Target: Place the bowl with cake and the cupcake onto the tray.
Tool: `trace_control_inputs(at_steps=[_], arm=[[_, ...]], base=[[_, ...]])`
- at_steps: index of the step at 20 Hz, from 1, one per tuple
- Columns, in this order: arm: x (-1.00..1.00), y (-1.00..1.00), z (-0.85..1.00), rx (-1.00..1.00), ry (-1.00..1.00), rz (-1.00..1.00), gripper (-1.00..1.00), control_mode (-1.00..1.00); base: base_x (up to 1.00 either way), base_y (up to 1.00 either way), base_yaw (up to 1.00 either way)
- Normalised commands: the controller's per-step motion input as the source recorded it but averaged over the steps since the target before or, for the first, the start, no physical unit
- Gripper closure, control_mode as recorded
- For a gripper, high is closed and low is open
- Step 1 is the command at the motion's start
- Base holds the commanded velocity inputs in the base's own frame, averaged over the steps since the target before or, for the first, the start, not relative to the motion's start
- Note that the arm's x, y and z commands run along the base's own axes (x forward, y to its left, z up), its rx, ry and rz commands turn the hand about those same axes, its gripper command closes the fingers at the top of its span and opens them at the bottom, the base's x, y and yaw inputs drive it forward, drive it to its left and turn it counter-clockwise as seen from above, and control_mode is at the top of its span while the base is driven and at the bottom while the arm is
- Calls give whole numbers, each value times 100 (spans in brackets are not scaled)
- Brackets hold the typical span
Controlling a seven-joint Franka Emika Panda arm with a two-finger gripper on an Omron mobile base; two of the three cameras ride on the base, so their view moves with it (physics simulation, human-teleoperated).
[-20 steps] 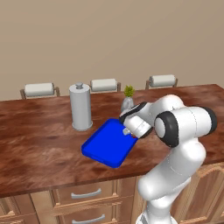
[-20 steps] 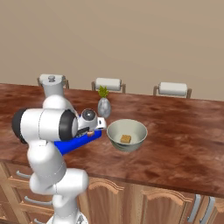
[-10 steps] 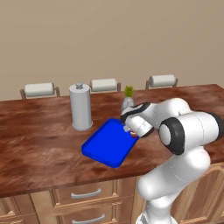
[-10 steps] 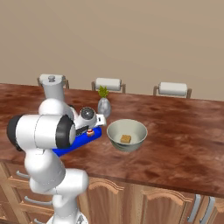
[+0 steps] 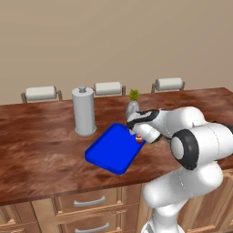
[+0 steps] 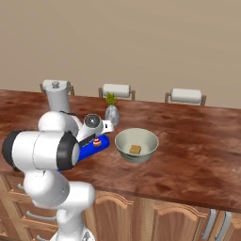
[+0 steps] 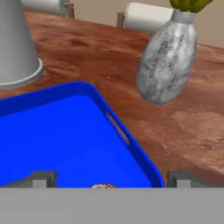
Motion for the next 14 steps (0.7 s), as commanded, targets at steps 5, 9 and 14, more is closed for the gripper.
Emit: trace_control_inputs(at_steps=[5,9,14], arm=[[0,-7,54,-1,1,-4,-100,-100],[1,-9,56,0,3,-8,-100,-100],[7,-12,44,-1,8,-10,-100,-100]], base=[[0,0,0],[0,0,0],[0,0,0]])
